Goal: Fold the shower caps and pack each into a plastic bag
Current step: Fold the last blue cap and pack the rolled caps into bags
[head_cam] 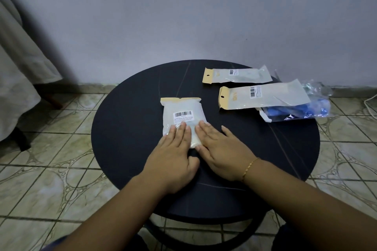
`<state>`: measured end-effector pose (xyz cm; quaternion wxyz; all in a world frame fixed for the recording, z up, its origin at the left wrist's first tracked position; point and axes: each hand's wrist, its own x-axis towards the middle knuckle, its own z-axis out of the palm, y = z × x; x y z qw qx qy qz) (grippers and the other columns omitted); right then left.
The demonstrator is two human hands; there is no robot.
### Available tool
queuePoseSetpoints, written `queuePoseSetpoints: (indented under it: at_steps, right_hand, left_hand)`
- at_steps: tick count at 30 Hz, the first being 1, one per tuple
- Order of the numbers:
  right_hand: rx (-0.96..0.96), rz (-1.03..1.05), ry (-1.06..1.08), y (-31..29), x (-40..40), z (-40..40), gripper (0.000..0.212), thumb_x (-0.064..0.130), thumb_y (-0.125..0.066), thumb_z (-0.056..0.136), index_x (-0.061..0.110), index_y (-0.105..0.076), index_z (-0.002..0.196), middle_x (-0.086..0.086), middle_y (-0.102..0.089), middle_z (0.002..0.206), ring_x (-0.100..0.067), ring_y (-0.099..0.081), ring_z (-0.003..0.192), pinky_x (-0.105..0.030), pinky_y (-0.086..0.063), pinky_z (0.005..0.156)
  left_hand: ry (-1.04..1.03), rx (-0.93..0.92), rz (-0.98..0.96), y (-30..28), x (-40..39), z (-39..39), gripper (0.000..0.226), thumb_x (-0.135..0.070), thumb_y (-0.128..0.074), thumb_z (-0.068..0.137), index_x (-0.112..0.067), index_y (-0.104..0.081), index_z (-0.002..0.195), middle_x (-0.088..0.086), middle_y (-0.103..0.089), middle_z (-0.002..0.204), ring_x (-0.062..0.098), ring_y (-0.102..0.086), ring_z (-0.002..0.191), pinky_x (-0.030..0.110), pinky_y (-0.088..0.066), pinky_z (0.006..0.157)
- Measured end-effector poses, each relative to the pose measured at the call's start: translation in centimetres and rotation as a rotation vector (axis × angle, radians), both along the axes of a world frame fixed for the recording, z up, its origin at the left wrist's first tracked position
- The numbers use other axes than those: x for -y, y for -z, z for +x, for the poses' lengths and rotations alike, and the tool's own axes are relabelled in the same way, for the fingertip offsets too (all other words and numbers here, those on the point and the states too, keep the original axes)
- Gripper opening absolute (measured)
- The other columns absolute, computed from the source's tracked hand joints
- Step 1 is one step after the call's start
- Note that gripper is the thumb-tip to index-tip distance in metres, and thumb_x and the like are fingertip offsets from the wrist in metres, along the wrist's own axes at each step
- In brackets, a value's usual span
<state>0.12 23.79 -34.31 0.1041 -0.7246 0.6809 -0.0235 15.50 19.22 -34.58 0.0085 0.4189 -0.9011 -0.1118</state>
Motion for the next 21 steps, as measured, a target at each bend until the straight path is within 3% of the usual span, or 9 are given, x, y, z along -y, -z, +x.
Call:
queuePoseSetpoints:
  at_steps: [6,10,12,14,16,17,19,21]
  right_hand:
    - [-0.020,0.002,0.021,-0.4,-0.1,0.7,0.056,0.040,-0.015,0.101,0.020,0.005,0.149,0.005,0.008,0.158,-0.004,0.007,0.144,-0.033,0.006,0.116]
    - [0.067,-0.077,0.080,-0.6,-0.1,1.2,0.056,0.038,-0.023,0.100,0.020,-0.006,0.150,0.004,-0.004,0.159,-0.008,-0.004,0.145,-0.034,-0.001,0.118]
    - [0.149,-0.172,0.113,-0.8,-0.1,1.7,0.058,0.038,-0.033,0.098,0.022,-0.013,0.149,0.001,-0.020,0.156,-0.014,-0.019,0.142,-0.035,-0.011,0.117]
    - [0.255,-0.246,0.149,-1.0,0.2,2.6,0.062,0.039,-0.043,0.094,0.026,-0.016,0.148,0.000,-0.033,0.146,-0.021,-0.037,0.130,-0.034,-0.027,0.110]
    - [0.442,-0.252,0.199,-1.4,0.7,3.4,0.064,0.040,-0.049,0.091,0.032,-0.017,0.146,0.000,-0.035,0.140,-0.024,-0.046,0.120,-0.037,-0.039,0.100]
    - [0.561,-0.242,0.220,-1.5,1.1,3.9,0.064,0.039,-0.051,0.090,0.034,-0.019,0.145,0.001,-0.036,0.140,-0.023,-0.048,0.119,-0.036,-0.042,0.098]
    - [0.831,-0.207,0.247,-1.9,2.2,4.8,0.061,0.033,-0.054,0.090,0.033,-0.024,0.143,0.006,-0.044,0.139,-0.013,-0.048,0.120,-0.025,-0.042,0.094]
    - [1.096,-0.133,0.306,-2.4,3.4,5.5,0.053,0.027,-0.051,0.092,0.028,-0.030,0.141,0.010,-0.052,0.131,-0.004,-0.047,0.114,-0.013,-0.037,0.086]
  left_hand:
    - [-0.190,-0.038,0.002,0.0,0.0,0.2,0.063,-0.036,-0.018,0.096,-0.014,0.006,0.150,0.000,0.010,0.158,0.007,0.009,0.144,0.030,0.002,0.118]
    - [-0.423,-0.093,-0.041,0.1,0.1,0.4,0.073,-0.053,-0.014,0.093,-0.009,0.000,0.150,0.007,0.004,0.159,0.017,0.004,0.146,0.036,-0.006,0.117]
    - [-0.548,-0.125,0.025,-0.2,0.6,0.5,0.078,-0.061,-0.024,0.091,-0.007,-0.019,0.148,0.012,-0.008,0.158,0.024,-0.001,0.146,0.040,-0.008,0.115]
    - [-0.578,-0.307,0.085,-0.9,1.1,0.5,0.055,-0.057,-0.039,0.089,-0.016,-0.050,0.123,0.006,-0.041,0.143,0.026,-0.022,0.141,0.043,-0.016,0.114]
    - [-0.601,-0.657,0.164,-2.1,1.2,0.5,0.024,-0.042,-0.054,0.087,-0.024,-0.049,0.101,-0.006,-0.059,0.109,0.020,-0.050,0.118,0.037,-0.036,0.103]
    - [-0.590,-0.820,0.171,-2.6,1.2,0.5,0.021,-0.035,-0.059,0.085,-0.026,-0.048,0.101,-0.010,-0.060,0.099,0.013,-0.058,0.102,0.026,-0.045,0.089]
    - [-0.543,-1.019,0.122,-3.6,1.4,0.6,0.029,-0.027,-0.065,0.084,-0.029,-0.048,0.107,-0.016,-0.059,0.093,-0.002,-0.059,0.084,0.008,-0.042,0.062]
    - [-0.461,-1.082,0.113,-3.6,1.7,0.6,0.041,-0.029,-0.066,0.084,-0.034,-0.046,0.120,-0.023,-0.057,0.101,-0.009,-0.057,0.090,0.007,-0.042,0.070]
